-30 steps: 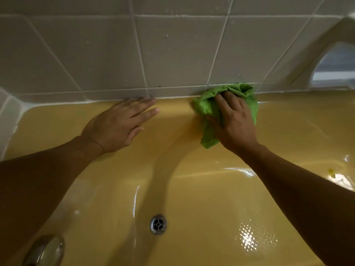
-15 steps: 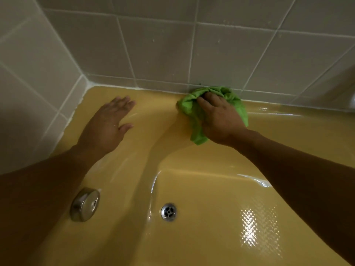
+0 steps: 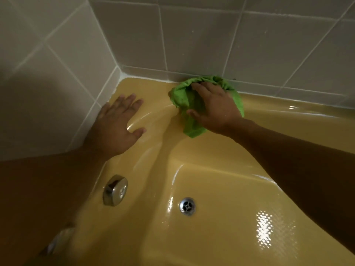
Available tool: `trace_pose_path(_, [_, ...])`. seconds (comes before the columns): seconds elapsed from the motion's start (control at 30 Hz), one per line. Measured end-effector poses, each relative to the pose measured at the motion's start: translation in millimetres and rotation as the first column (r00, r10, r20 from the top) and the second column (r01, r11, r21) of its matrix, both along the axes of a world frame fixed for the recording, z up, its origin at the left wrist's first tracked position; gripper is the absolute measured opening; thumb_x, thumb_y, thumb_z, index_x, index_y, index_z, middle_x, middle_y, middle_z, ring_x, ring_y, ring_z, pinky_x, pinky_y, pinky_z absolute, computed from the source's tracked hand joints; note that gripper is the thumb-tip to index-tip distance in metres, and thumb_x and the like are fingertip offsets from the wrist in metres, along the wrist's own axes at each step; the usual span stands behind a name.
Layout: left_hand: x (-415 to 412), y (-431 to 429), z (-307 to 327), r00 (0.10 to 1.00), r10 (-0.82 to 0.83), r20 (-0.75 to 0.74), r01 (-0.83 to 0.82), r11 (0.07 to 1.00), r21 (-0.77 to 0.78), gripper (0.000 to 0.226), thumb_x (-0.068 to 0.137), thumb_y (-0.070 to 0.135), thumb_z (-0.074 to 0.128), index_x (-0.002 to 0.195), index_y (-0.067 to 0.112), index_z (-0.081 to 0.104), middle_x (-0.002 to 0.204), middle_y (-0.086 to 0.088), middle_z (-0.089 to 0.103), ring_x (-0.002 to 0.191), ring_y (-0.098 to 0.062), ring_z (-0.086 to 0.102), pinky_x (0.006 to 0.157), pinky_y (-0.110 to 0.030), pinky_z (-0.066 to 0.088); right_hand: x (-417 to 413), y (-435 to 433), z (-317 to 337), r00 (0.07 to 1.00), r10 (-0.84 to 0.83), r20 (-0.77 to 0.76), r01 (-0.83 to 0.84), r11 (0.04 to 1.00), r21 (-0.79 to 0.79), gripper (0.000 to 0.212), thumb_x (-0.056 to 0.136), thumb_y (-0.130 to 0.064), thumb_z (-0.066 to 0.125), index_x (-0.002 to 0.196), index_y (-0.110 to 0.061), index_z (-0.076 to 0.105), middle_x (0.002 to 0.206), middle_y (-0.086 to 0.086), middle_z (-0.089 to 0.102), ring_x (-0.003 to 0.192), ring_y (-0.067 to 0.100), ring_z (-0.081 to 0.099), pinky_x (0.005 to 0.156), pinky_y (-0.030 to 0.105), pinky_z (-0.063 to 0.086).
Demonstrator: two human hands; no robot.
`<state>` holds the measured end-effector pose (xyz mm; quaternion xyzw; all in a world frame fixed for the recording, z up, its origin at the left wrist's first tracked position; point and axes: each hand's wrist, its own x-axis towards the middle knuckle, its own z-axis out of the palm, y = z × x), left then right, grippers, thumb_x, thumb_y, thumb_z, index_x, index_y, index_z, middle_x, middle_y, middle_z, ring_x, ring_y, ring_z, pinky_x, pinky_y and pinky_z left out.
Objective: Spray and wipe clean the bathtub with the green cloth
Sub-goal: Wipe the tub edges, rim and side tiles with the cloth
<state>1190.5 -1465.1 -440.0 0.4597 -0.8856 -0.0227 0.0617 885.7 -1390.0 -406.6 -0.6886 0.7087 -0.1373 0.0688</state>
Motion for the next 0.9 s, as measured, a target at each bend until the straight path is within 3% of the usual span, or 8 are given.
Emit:
trace_pose_path(0.2, [-4,-3,5,0.998,0.025,-0.052,-0.021,0.997,0.075,0.085,0.092,0.057,0.064,0.163,0.038,0.021,0.172,0.015,0.012,0.16,-0.013,0.006,0.129,-0.041,0.001,31,-15,-17,0.999,-0.028,-0.037,0.023,0.992,-0.12,0.076,0.087,-0.049,0.062,0.153,-0.017,0.04,0.145,0.01,0.047,0.13,0.033,0.044,0.111,0.047,0.031])
trace_pose_path(0.33, [-3,-1,4,0.992,0.019,-0.123,-0.014,0.999,0.044,0.083,0.09,0.056,0.065,0.161,0.032,0.03,0.171,0.009,0.021,0.159,-0.014,0.012,0.13,-0.042,0.005,55,-39,-13,0.998,0.053,-0.014,-0.054,0.995,-0.078,0.076,0.086,-0.048,0.054,0.153,-0.016,0.041,0.146,0.011,0.046,0.132,0.033,0.043,0.112,0.046,0.031])
trace_pose_path(0.5, [-6,0,2,0.985,0.04,-0.166,-0.037,0.999,0.022,0.082,0.087,0.06,0.059,0.158,0.027,0.038,0.169,0.002,0.027,0.158,-0.018,0.019,0.13,-0.046,0.011,73,-68,-1,0.984,0.123,0.127,-0.124,0.992,0.001,0.07,0.086,-0.038,0.046,0.152,-0.014,0.045,0.149,0.01,0.047,0.136,0.032,0.044,0.115,0.044,0.034])
trace_pose_path(0.6, [-8,1,4,0.976,0.077,-0.202,-0.071,0.997,0.037,0.084,0.086,0.063,0.06,0.157,0.024,0.037,0.169,-0.001,0.028,0.157,-0.021,0.022,0.128,-0.048,0.02,80,-82,3,0.972,0.191,0.137,-0.197,0.98,0.035,0.063,0.096,-0.028,0.055,0.155,-0.013,0.04,0.154,0.01,0.043,0.141,0.031,0.04,0.118,0.039,0.029])
trace_pose_path(0.73, [-17,9,16,0.891,0.255,-0.375,-0.208,0.965,0.162,0.097,0.07,0.056,0.084,0.146,0.02,0.036,0.156,-0.001,0.036,0.144,-0.023,0.039,0.111,-0.048,0.046,94,-97,6,0.958,0.258,0.129,-0.267,0.962,0.061,0.064,0.1,-0.031,0.052,0.159,-0.016,0.032,0.161,0.008,0.034,0.146,0.029,0.033,0.121,0.04,0.026])
trace_pose_path(0.9, [-18,12,15,0.871,0.286,-0.4,-0.265,0.958,0.109,0.115,0.06,0.054,0.089,0.148,0.011,0.029,0.153,-0.008,0.031,0.14,-0.029,0.04,0.107,-0.053,0.05,111,-112,11,0.938,0.304,0.164,-0.323,0.94,0.106,0.064,0.1,-0.032,0.052,0.159,-0.017,0.032,0.162,0.007,0.033,0.147,0.027,0.032,0.12,0.038,0.027])
